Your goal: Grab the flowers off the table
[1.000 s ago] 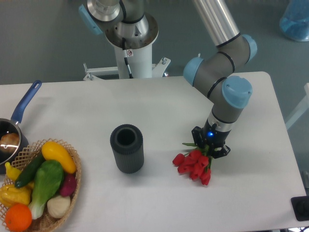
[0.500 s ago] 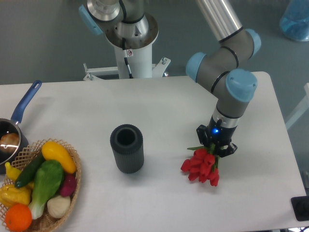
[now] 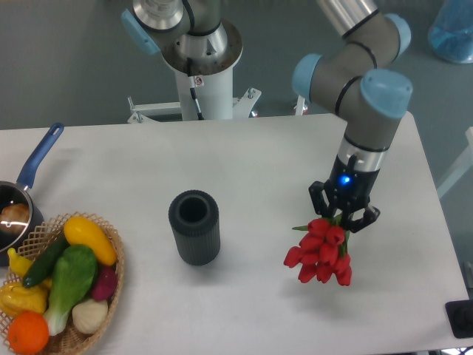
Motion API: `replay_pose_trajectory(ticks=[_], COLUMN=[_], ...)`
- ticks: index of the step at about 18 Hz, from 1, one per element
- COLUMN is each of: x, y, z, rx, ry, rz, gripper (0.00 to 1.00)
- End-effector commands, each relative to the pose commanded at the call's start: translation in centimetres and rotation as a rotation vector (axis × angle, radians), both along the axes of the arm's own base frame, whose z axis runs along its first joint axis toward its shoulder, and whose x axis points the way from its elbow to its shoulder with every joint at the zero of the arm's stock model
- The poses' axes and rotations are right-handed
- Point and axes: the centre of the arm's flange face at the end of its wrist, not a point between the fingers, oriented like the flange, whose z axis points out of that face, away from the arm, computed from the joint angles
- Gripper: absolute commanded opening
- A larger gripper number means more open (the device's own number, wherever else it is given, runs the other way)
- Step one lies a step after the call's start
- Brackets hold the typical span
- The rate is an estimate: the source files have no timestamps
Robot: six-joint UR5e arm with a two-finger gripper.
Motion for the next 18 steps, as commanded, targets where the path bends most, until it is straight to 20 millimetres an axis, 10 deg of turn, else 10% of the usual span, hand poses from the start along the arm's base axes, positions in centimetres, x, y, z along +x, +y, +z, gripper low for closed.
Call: replay_pose_trajectory(ticks=[8, 18], x=[-2.6, -3.8], y=[-2.2, -4.0], z=[6.4, 8.4], rx=[0.176, 0.263], ry=[-0.008, -0.018], rz=[0.086, 0.101], gripper=[0.25, 0.25])
